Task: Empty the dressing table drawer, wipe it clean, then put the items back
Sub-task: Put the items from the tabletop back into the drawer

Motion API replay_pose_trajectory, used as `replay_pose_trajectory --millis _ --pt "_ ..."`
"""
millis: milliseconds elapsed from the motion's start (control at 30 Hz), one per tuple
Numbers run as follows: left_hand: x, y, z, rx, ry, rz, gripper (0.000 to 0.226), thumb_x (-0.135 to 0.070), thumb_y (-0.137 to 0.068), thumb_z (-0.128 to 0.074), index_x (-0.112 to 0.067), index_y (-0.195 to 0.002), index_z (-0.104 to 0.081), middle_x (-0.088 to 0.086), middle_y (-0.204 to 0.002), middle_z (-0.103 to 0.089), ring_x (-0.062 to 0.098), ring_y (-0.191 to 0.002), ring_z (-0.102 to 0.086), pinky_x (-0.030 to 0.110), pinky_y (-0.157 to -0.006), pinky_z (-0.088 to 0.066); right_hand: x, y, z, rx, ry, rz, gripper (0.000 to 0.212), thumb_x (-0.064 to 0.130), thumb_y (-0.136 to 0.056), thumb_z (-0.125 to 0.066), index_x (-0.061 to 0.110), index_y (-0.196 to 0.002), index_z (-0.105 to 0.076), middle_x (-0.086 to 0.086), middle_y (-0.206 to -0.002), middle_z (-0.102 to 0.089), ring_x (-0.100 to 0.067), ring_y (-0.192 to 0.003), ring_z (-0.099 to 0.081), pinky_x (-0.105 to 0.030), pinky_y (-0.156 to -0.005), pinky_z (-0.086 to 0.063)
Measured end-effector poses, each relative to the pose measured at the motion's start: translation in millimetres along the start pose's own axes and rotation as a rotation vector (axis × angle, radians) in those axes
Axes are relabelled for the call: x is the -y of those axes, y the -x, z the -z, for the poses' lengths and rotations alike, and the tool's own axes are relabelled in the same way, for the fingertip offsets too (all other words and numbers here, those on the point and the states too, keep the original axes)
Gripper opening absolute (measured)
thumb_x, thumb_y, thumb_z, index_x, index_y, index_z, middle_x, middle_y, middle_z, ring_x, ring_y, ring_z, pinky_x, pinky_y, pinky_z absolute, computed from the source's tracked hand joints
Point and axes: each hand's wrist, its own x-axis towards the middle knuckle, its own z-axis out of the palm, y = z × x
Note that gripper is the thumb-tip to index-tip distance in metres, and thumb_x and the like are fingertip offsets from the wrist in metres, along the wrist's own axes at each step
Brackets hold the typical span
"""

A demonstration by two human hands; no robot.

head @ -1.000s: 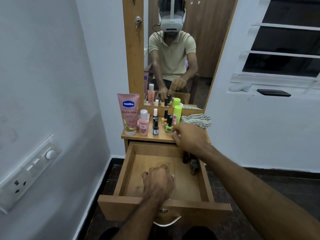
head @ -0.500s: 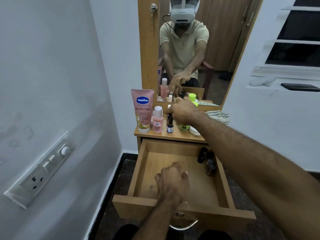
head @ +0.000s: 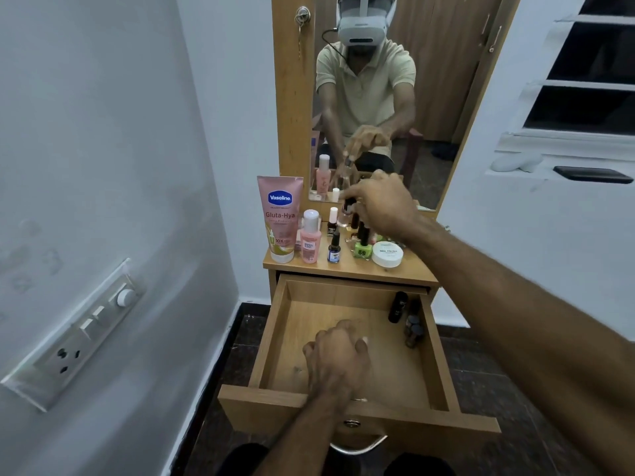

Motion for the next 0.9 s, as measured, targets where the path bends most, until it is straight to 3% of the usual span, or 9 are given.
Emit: replay_pose_trajectory --millis 100,233,300,367,467,633,900 --pt "0 0 -1 -0.017 -0.003 -0.026 0.030 -0.042 -0.099 -0.051 -0.031 -0.126 -0.060 -0.012 -0.097 -0.066 0.008 -0.093 -0.052 0.038 -0.101 -0.036 -9 21 26 0.004 -0.058 -0.012 0.031 0.030 -0.097 -0.065 0.035 -0.128 -0.067 0.005 -0.119 -0.069 -0.014 -0.098 -0.045 -0.037 -0.083 -0.036" --pt "1 -1 -2 -0.022 0.021 -0.046 0.032 -0.046 -0.099 -0.047 -0.031 -0.125 -0.059 -0.012 -0.100 -0.066 0.008 -0.097 -0.055 0.035 -0.097 -0.032 -8 62 41 0.204 -0.130 0.004 0.029 0.035 -0.094 -0.070 0.033 -0.122 -0.069 0.008 -0.110 -0.070 -0.008 -0.090 -0.052 -0.030 -0.072 -0.041" --pt "1 -1 -2 -0.033 0.040 -0.047 0.034 -0.049 -0.098 -0.047 -0.032 -0.125 -0.058 -0.014 -0.100 -0.065 0.008 -0.098 -0.054 0.032 -0.096 -0.029 -4 81 38 0.297 -0.118 0.016 0.027 0.038 -0.092 -0.071 0.031 -0.118 -0.072 0.010 -0.107 -0.071 -0.010 -0.094 -0.057 -0.034 -0.077 -0.049" --pt "0 -1 -1 -0.052 0.038 -0.070 0.042 -0.053 -0.095 -0.052 -0.032 -0.131 -0.056 -0.017 -0.101 -0.064 0.007 -0.101 -0.055 0.034 -0.103 -0.030 -1 98 31 0.401 -0.120 -0.009 0.024 0.042 -0.091 -0.071 0.031 -0.112 -0.073 0.011 -0.102 -0.071 -0.012 -0.095 -0.059 -0.038 -0.082 -0.052" --pt "-1 2 3 -0.088 0.010 -0.118 0.050 -0.055 -0.092 -0.058 -0.032 -0.136 -0.055 -0.015 -0.110 -0.066 0.006 -0.107 -0.057 0.038 -0.110 -0.030 3 116 17 0.507 -0.095 -0.056 0.023 0.049 -0.091 -0.069 0.031 -0.106 -0.072 0.010 -0.096 -0.070 -0.011 -0.089 -0.060 -0.035 -0.078 -0.053" --pt "0 9 3 -0.147 0.037 -0.184 0.026 -0.053 -0.093 -0.059 -0.036 -0.111 -0.066 -0.023 -0.087 -0.061 -0.008 -0.082 -0.042 0.032 -0.100 -0.029 12 128 2 0.535 -0.032 -0.083 0.035 0.061 -0.090 -0.063 0.027 -0.097 -0.071 0.005 -0.087 -0.070 -0.013 -0.083 -0.062 -0.034 -0.068 -0.052" --pt "0 10 1 -0.079 -0.063 -0.277 0.023 -0.053 -0.095 -0.054 -0.036 -0.106 -0.064 -0.019 -0.091 -0.065 0.001 -0.092 -0.058 0.033 -0.104 -0.025 16 140 -2 0.482 0.037 -0.124 0.049 0.072 -0.088 -0.057 0.025 -0.075 -0.061 0.003 -0.072 -0.064 -0.014 -0.068 -0.058 -0.029 -0.054 -0.039"
